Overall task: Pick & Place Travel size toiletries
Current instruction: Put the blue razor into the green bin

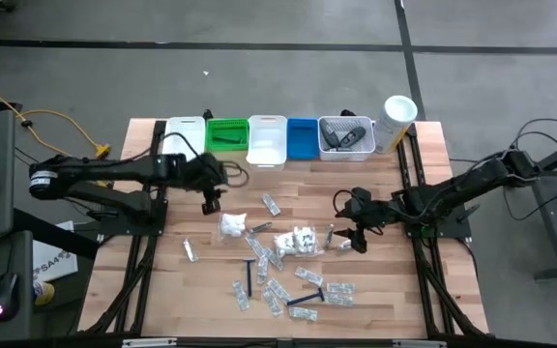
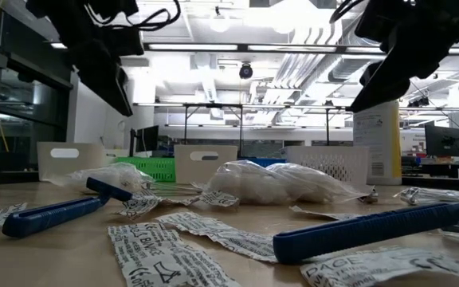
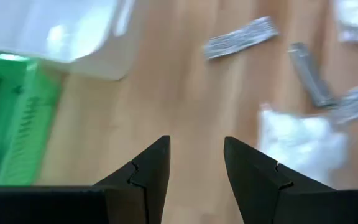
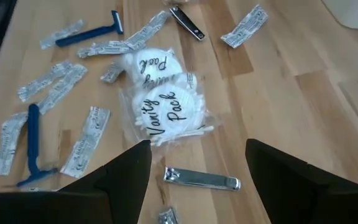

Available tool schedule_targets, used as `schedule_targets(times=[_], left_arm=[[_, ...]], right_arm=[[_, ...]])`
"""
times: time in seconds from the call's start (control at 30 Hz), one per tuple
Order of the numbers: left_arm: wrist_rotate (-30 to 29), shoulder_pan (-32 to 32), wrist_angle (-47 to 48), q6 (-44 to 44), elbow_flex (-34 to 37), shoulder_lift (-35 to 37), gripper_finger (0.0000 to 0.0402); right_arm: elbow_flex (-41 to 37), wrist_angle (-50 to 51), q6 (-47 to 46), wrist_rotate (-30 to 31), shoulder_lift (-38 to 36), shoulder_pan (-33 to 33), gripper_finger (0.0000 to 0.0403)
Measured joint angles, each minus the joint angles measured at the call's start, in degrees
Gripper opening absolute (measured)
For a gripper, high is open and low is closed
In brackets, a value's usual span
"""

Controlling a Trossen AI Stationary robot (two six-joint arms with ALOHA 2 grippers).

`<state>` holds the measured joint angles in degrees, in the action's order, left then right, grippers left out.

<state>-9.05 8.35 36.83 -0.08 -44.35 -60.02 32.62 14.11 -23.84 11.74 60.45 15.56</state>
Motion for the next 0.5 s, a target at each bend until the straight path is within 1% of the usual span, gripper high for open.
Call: schedule_targets(times=[0.17, 0.33, 0.43, 0.5], left_arm=[[-1.1, -8.2, -0.7, -7.2, 0.0, -2.2, 0.0150], [-1.5, -14.0, -3.5, -10.1, 0.0, -6.4, 0.0150], [-1.6, -16.8, -7.7, -11.8, -0.1, -10.1, 0.0150], [-2.0, -18.6, -7.6, -12.3, -0.2, -12.4, 0.0150]], right_arm=[[0.0, 0.2, 0.0, 0.6, 0.0, 1.0, 0.0254], [0.0, 0.9, 0.8, 0.4, 0.0, 1.8, 0.0254], [0.0, 1.1, 2.0, 0.4, 0.0, 2.5, 0.0254], [0.0, 1.3, 2.5, 0.3, 0.0, 3.2, 0.0254]])
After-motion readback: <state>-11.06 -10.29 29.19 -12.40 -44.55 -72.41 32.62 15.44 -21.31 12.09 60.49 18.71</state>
